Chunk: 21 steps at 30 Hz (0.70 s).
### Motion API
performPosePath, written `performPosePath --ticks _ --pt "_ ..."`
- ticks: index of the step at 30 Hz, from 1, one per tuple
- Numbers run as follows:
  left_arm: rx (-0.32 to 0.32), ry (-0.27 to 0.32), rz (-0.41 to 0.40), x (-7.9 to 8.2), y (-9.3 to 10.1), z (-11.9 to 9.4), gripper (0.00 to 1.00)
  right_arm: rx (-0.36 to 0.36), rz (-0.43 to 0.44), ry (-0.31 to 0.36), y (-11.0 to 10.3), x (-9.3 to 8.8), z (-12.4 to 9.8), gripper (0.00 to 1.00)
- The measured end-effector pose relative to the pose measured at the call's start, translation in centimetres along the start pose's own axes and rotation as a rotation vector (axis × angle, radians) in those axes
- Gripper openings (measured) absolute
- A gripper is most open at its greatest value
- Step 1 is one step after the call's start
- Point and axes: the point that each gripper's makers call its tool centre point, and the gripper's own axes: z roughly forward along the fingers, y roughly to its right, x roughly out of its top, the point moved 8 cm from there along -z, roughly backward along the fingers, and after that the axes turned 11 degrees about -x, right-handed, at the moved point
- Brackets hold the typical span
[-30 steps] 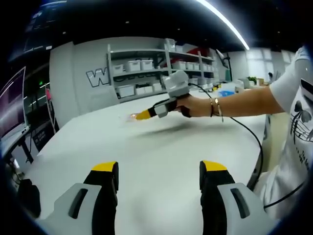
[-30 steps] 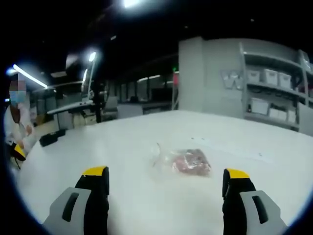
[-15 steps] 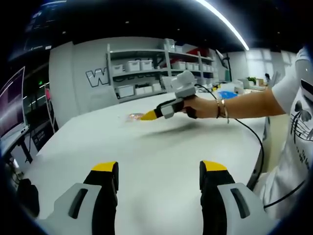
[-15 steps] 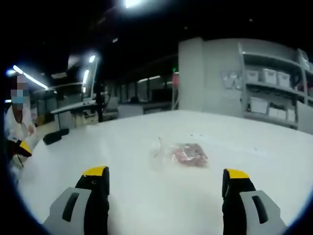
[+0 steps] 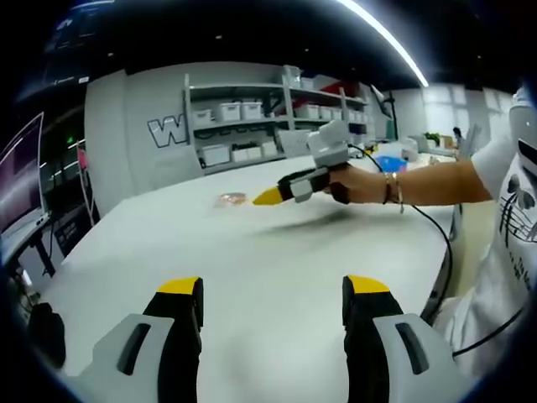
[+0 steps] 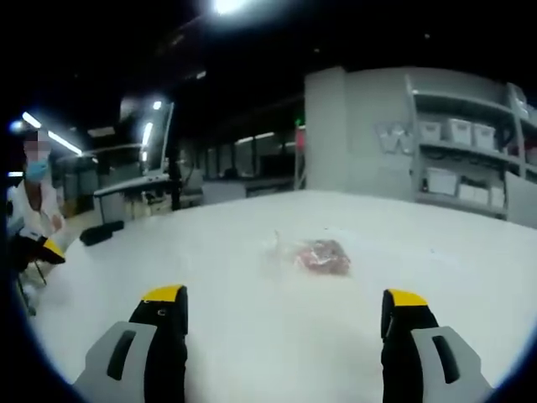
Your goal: Open the resealable bag by pulling the two sides of the seal apart until the entire bag opening is separated and visibly accessible.
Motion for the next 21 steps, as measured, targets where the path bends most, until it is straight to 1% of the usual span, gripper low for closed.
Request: performPosePath --ticks 3,6,13,21 --pt "-0.006 0.003 -0.015 -0.1 0.1 0.0 0.67 0.001 0.002 0.007 -0.1 -0.1 -0.6 0.97" --pt "0.000 -0.008 -0.023 -0.3 0.1 -0.1 0.67 0.003 0.002 0.007 -0.1 -0.5 -1.0 0.97" --pt "0.010 -0.014 -0.048 -0.5 -0.1 0.0 0.66 -0.005 0.017 0.011 0.3 -0.8 -1.6 0.97" --pt "0.017 -0.025 -0.074 -0.7 -0.2 0.5 0.66 -0.014 0.024 0.012 0.9 -1.2 -2.6 0.97"
